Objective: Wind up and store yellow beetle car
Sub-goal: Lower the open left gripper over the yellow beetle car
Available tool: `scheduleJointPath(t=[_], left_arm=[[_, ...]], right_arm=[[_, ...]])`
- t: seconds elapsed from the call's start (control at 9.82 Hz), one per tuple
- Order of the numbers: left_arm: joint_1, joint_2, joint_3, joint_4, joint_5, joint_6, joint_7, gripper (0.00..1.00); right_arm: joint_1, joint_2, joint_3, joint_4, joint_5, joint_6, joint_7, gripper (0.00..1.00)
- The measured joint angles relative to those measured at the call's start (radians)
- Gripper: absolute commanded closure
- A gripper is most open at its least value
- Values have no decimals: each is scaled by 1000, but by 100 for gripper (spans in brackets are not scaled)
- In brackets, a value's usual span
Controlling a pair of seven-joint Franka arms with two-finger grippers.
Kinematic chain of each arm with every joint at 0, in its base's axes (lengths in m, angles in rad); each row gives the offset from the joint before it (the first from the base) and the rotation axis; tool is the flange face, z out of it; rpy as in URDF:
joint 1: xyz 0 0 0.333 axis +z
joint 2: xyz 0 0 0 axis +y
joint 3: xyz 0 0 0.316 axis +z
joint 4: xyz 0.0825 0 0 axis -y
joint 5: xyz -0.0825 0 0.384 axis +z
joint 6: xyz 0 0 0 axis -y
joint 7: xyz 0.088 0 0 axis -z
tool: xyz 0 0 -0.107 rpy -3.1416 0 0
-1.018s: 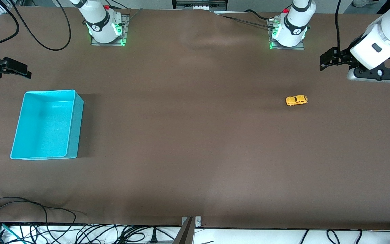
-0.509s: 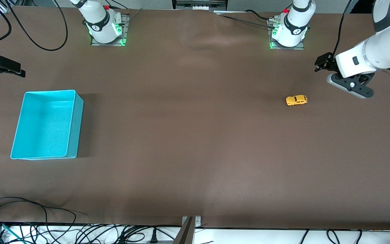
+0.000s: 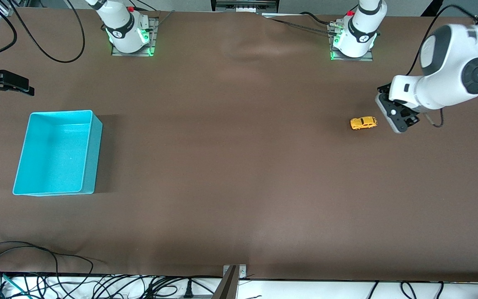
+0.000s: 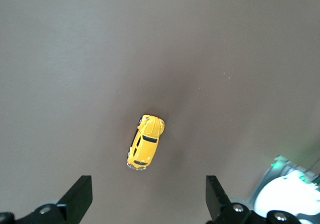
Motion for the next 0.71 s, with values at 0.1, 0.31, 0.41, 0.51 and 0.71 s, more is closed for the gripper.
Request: scheduleJointPath(t=[0.1, 0.31, 0.41, 0.51, 0.71], left_arm=[[18, 1, 0, -82, 0, 98, 88, 0], [38, 3, 0, -225, 0, 280, 189, 0], [44, 6, 1, -289, 0, 368, 221, 0], [45, 11, 0, -346, 0, 455, 248, 0], [45, 40, 0, -416, 0, 604, 295, 0]], right_arm=[[0, 1, 0, 0, 0, 0, -1, 0], [0, 3, 0, 0, 0, 0, -1, 0], [0, 5, 0, 0, 0, 0, -1, 0], [1, 6, 1, 0, 0, 0, -1, 0], [1, 6, 3, 0, 0, 0, -1, 0]])
